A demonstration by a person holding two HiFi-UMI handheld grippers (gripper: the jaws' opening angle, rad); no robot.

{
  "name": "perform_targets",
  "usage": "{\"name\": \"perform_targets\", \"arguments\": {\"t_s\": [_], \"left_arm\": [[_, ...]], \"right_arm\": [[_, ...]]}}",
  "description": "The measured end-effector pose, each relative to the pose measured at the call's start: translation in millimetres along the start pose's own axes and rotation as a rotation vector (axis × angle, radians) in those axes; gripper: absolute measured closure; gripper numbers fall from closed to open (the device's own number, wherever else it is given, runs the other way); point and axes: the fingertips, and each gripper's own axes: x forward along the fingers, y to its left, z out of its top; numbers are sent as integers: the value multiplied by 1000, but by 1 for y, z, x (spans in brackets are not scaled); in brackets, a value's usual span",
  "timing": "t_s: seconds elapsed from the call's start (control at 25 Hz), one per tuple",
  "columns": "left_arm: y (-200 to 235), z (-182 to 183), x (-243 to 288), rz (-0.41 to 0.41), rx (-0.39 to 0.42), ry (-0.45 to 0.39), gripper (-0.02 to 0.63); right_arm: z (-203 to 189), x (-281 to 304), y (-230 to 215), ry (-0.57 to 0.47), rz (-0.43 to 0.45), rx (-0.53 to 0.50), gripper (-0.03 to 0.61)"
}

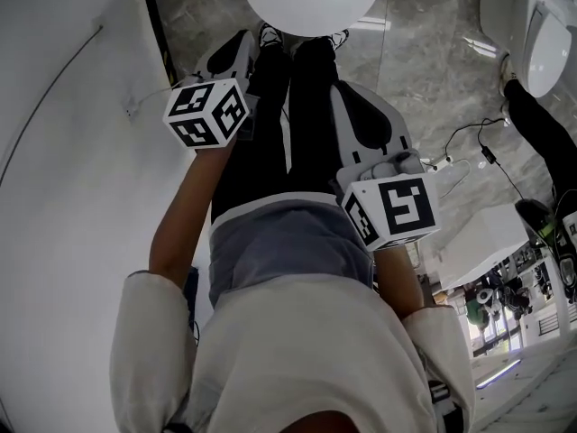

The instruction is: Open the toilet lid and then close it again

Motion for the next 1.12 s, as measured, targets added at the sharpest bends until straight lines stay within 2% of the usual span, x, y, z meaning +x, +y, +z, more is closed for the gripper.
{"name": "perform_targets", "arguments": {"t_s": [0.52, 0.88, 1.12], "left_arm": [[44, -40, 49, 46, -78, 55, 605], [87, -66, 92, 70, -52, 115, 604], [98, -92, 118, 9, -91, 173, 604]], "right_arm": [[-26, 33, -6, 56, 21, 8, 568], [-49, 51, -5, 101, 39, 14, 568], [-58, 57, -4, 127, 40, 10, 568]]}}
